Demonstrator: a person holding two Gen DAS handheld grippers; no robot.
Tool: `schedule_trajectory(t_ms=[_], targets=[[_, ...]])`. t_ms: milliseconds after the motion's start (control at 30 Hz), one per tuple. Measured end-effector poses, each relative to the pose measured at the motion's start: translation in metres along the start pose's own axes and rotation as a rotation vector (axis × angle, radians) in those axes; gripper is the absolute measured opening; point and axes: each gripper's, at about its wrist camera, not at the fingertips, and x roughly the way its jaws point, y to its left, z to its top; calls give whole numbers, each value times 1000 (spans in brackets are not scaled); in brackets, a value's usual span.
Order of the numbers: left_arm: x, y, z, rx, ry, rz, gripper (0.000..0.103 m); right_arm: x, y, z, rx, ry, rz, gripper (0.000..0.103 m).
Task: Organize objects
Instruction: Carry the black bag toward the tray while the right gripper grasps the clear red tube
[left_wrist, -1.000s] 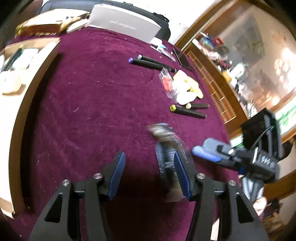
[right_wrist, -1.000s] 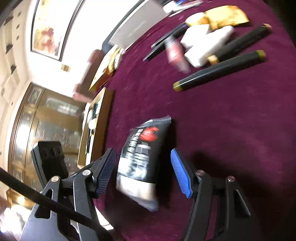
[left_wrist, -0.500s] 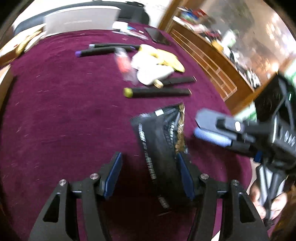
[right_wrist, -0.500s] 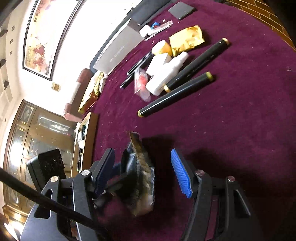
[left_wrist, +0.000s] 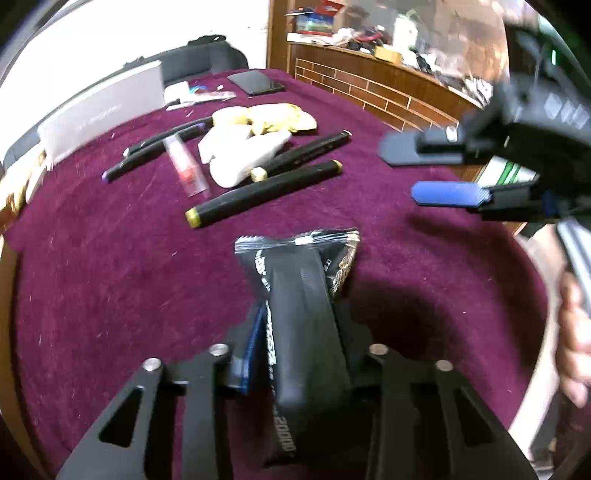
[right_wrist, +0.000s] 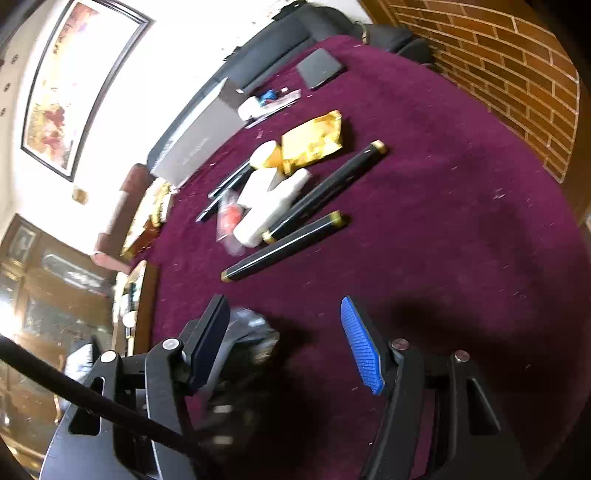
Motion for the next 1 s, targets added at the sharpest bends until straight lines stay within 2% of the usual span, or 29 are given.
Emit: schedule_trajectory(t_ms=[200, 300, 367, 433, 500, 633, 833, 933, 1000], targets=[[-51, 49, -15, -108, -90, -48, 29, 13, 6, 8, -2, 12, -42, 62], [-78, 80, -26, -186, -138, -54, 29, 27, 33, 14, -62, 28, -31, 62], [-94, 101, -33, -231, -169, -33, 29, 38, 56, 19, -110, 37, -25, 62], [-105, 121, -41, -289, -189, -31, 29, 54, 80, 26, -168, 44, -45, 62], [-116, 137, -50, -326, -212, -17, 29, 73, 104, 34, -224, 45, -77, 62], [-129, 161, -63, -372, -242, 10, 29, 112, 139, 49, -345, 36, -210, 62], [-145, 201, -83, -440, -278, 45, 29, 159, 147, 60, -354, 104, -303, 61], [-148, 218, -91, -470, -284, 58, 29, 173, 149, 60, -376, 117, -360, 54], [-148, 227, -96, -489, -285, 69, 29, 182, 152, 59, -395, 129, -418, 41]])
